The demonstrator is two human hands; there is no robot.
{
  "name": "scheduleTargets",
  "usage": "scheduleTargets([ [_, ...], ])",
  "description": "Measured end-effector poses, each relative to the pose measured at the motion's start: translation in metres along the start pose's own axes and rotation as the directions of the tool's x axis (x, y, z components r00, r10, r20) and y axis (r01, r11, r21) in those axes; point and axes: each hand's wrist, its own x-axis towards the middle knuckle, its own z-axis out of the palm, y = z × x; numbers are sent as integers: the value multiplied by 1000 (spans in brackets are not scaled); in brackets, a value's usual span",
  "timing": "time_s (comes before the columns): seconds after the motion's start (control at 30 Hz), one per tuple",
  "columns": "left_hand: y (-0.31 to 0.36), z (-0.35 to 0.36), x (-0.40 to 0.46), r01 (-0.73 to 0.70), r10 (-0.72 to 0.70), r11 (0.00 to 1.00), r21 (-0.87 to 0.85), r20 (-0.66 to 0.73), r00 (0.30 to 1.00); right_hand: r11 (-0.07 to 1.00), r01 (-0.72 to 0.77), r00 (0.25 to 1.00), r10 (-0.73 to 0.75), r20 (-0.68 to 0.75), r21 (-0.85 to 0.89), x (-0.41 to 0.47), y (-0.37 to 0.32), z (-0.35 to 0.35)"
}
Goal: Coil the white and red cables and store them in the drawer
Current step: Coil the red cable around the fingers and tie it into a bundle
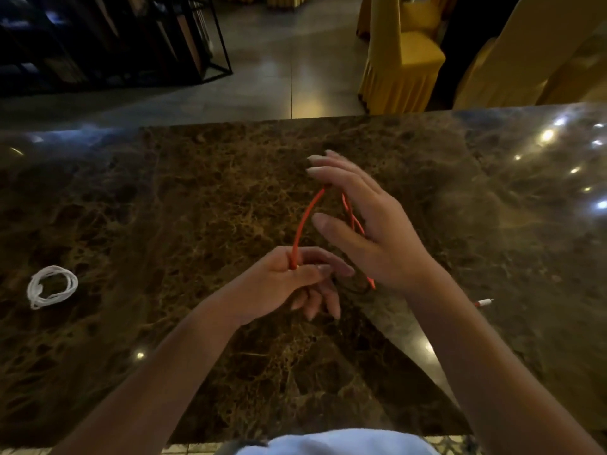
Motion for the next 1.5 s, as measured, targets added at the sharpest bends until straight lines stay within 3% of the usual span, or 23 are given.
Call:
scheduleTargets([
  [0.07,6,6,3,-54,47,997,59,115,992,999,-18,993,14,120,33,6,0,-5],
  [0.13,12,13,4,-106,94,991,85,133,987,984,-99,984,75,159,146,6,5,-10],
  [0.27,16,16,-8,-155,155,984,-90,-10,988,814,-171,985,151,82,555,-5,22,-17],
  [0.33,12,16,-13,-153,149,979,-134,-45,988,714,-179,984,122,131,677,-7,28,-22],
  [0.53,14,35,-9,-29,8,988,148,139,990,619,-265,946,18,324,739,18,32,-23],
  [0.63,20,43,-6,7,-45,963,268,134,990,548,-355,909,14,416,758,23,36,-1],
  [0.83,54,43,-6,-122,100,942,314,85,991,398,-554,817,92,569,731,4,51,39],
  [0.97,53,37,-10,-171,164,950,262,48,985,319,-678,735,300,608,662,-20,61,66],
  [1.2,41,12,-13,-235,244,934,269,-2,970,352,-653,750,179,636,671,-50,47,53],
  [1.33,30,-1,-18,-200,202,955,219,14,979,489,-642,749,236,619,591,-57,48,27],
  [1.5,17,-8,-15,-106,113,923,369,2,994,816,-520,751,295,591,253,-60,30,11],
])
